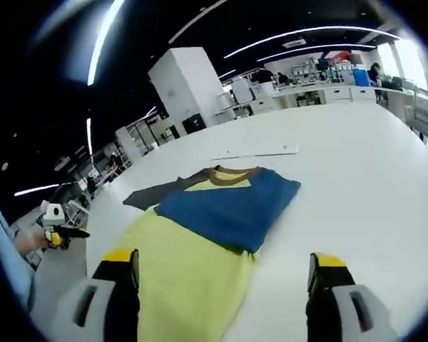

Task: Fold the garment on the visible template until the final outline fits inside the template.

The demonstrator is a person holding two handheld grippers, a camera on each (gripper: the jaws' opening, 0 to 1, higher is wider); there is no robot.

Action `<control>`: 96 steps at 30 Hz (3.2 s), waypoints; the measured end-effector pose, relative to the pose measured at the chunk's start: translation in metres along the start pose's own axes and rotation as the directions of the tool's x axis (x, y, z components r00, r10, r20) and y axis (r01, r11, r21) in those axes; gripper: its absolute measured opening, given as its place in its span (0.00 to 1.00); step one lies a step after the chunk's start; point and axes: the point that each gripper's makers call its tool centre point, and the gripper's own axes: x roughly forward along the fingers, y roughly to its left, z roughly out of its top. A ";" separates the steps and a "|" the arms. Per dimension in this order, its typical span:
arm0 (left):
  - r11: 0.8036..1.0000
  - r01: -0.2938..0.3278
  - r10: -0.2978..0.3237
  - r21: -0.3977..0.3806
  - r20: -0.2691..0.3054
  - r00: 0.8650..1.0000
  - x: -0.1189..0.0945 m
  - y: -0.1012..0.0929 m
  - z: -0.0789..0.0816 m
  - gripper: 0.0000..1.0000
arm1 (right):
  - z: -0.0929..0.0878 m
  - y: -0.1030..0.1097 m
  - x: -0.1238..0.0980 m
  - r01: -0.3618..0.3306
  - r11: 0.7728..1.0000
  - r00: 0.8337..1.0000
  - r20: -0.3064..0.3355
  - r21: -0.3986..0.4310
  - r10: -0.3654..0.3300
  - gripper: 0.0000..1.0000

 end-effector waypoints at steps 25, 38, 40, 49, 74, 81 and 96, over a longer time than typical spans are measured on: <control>0.993 -0.067 0.069 0.099 -0.018 0.997 0.018 0.018 0.016 0.91 | -0.016 0.022 -0.068 0.005 1.000 0.998 0.055 0.001 -0.005 1.00; 0.962 -0.246 0.247 0.114 0.006 0.969 0.005 0.092 0.052 0.94 | -0.018 0.025 -0.107 -0.008 1.000 0.996 0.092 -0.020 0.010 1.00; 0.944 -0.319 0.316 0.086 0.050 0.948 -0.001 0.120 0.071 0.90 | -0.018 0.021 -0.111 -0.010 1.000 0.994 0.107 -0.019 0.012 1.00; 0.870 -0.492 0.489 0.041 0.066 0.870 -0.027 0.168 0.087 0.81 | -0.012 0.023 -0.104 -0.056 0.998 0.990 0.131 -0.031 0.059 1.00; 0.779 -0.625 0.627 -0.053 0.062 0.777 -0.052 0.291 0.094 0.44 | -0.028 0.077 -0.123 0.172 0.983 0.975 0.133 0.058 -0.178 0.99; 0.758 -0.590 0.634 -0.277 0.098 0.767 -0.055 0.303 0.095 0.38 | -0.034 0.088 -0.128 0.202 0.976 0.967 0.144 0.079 -0.211 0.98; 0.738 -0.546 0.639 -0.398 0.152 0.754 -0.060 0.312 0.093 0.13 | -0.046 0.097 -0.142 0.239 0.964 0.960 0.118 0.117 -0.253 0.97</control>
